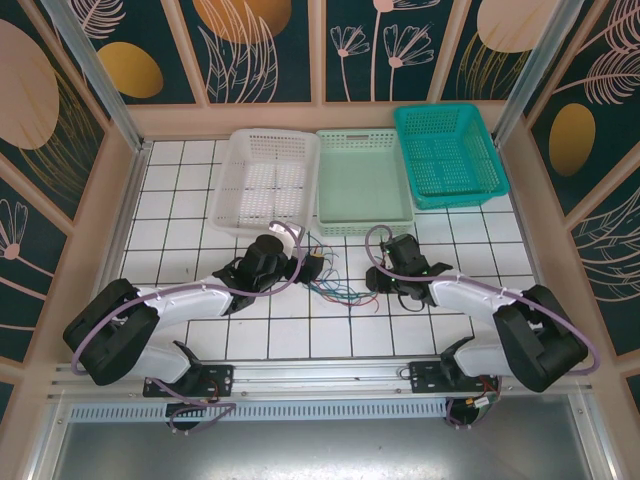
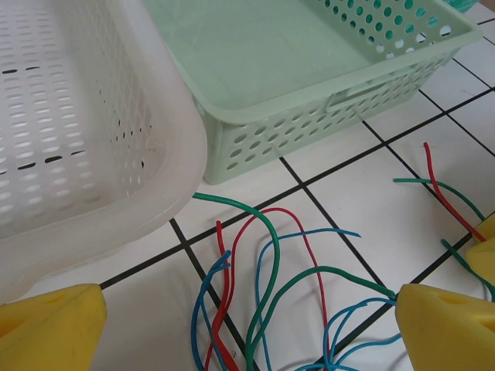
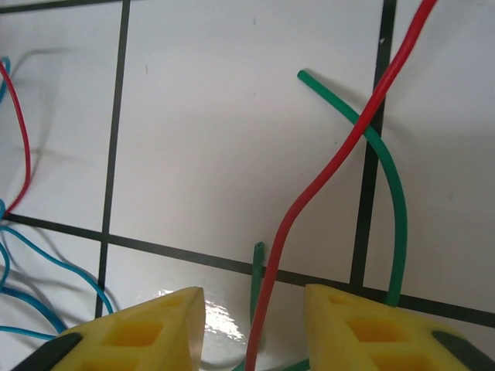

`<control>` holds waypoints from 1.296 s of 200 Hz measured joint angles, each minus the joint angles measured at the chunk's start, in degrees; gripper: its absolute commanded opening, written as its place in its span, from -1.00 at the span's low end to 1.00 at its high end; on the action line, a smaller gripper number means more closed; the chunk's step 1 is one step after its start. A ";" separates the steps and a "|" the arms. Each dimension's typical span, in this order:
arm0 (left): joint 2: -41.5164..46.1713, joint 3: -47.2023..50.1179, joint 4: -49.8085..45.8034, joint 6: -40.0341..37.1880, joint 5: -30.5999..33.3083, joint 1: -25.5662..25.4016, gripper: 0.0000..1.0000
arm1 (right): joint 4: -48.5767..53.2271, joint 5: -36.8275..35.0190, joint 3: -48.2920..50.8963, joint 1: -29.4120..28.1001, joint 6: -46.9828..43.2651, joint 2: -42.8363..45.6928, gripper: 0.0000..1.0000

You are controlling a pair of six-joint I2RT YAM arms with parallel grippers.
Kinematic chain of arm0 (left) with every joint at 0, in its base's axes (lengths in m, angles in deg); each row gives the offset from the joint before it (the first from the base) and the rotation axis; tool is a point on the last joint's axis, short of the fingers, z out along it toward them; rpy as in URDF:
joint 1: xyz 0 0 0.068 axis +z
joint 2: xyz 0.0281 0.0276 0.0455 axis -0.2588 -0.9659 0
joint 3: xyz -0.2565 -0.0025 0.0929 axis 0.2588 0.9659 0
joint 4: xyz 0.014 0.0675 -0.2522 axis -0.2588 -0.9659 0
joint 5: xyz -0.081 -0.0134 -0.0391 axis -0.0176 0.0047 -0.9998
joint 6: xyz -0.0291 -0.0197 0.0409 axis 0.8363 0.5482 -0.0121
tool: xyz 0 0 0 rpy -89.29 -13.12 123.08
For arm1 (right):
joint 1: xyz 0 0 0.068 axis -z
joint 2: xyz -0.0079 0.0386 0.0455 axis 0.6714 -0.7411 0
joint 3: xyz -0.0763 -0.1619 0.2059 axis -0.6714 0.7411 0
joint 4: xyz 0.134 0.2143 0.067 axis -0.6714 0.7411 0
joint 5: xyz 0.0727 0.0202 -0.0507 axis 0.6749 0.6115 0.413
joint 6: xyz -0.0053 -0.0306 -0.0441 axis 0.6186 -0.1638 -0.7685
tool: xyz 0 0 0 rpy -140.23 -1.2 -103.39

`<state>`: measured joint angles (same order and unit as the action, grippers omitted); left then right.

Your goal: Untangle the cables

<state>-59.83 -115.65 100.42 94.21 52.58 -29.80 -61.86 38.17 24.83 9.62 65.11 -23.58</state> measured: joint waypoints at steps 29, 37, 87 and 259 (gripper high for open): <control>0.00 0.00 0.28 0.00 0.00 0.00 0.93 | 0.02 0.42 -0.07 0.00 -0.48 -0.59 -0.59; 0.00 0.00 0.37 0.00 0.00 0.00 0.93 | 0.02 0.35 -0.07 0.00 -0.57 -0.48 -0.69; 0.00 0.00 1.20 0.00 0.00 0.00 0.93 | 1.64 -0.33 -0.33 0.02 -1.79 6.19 -1.00; -4.22 -4.81 -0.07 -10.10 -14.69 -5.92 0.27 | 11.93 -2.25 -10.54 0.26 -10.60 19.63 -1.00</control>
<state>-64.05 -120.46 100.35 84.11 37.89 -35.72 -49.92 35.92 14.30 9.88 54.51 -3.95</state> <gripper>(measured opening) 0.680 0.050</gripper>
